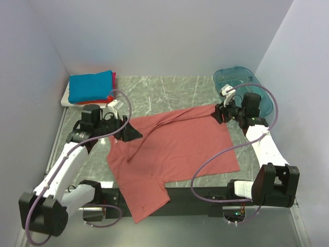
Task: Fold and stack the t-shirts
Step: Fold the tshirt
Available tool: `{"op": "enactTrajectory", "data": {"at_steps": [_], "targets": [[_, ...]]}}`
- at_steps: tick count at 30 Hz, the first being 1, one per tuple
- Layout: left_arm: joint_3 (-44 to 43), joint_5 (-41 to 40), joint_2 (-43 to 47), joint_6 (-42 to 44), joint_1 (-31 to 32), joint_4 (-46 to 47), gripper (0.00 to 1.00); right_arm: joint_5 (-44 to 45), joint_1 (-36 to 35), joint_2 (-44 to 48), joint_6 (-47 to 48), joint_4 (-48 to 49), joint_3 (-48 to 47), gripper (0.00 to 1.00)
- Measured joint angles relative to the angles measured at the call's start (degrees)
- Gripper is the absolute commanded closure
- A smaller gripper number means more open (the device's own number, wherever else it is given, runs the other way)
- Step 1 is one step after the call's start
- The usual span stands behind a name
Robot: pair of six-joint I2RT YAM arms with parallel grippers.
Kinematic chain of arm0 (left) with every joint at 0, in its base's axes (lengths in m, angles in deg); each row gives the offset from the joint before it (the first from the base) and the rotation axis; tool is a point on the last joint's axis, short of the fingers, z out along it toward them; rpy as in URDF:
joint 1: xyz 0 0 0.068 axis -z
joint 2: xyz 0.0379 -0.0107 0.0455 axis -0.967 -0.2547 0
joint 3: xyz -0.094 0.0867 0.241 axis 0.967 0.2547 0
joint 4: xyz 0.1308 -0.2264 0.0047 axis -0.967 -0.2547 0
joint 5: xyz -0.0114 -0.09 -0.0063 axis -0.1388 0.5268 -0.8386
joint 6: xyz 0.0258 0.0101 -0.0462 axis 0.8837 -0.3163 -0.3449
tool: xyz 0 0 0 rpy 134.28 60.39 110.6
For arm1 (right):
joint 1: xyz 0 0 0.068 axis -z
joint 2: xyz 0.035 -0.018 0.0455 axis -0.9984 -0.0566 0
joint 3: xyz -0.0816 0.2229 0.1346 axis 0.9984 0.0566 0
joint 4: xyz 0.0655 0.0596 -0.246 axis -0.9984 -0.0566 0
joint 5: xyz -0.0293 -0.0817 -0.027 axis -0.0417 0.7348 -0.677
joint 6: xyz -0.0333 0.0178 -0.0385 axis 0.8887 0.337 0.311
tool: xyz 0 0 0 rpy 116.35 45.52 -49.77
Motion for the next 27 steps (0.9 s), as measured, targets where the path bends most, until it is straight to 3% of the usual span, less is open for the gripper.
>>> {"op": "enactTrajectory", "data": {"at_steps": [4,8,15,27], "targets": [[-2.3,-12.0,3.6,-0.7,0.1,-0.2,0.18,-0.1,0.0,0.0,0.3,-0.3,0.0,0.42],[-4.6,-20.1,-0.2,-2.8,0.1,-0.3,0.23,-1.0,0.0,-0.6,1.5,-2.7,-0.5,0.42],[-5.8,-26.5,-15.3,-6.7,0.1,-1.1,0.29,-2.1,0.1,-1.9,2.0,-11.8,-6.9,0.42],[-11.3,-33.8,-31.6,-9.4,4.9,0.5,0.39,-2.4,0.6,-5.3,-1.6,-15.8,-9.1,0.42]]}}
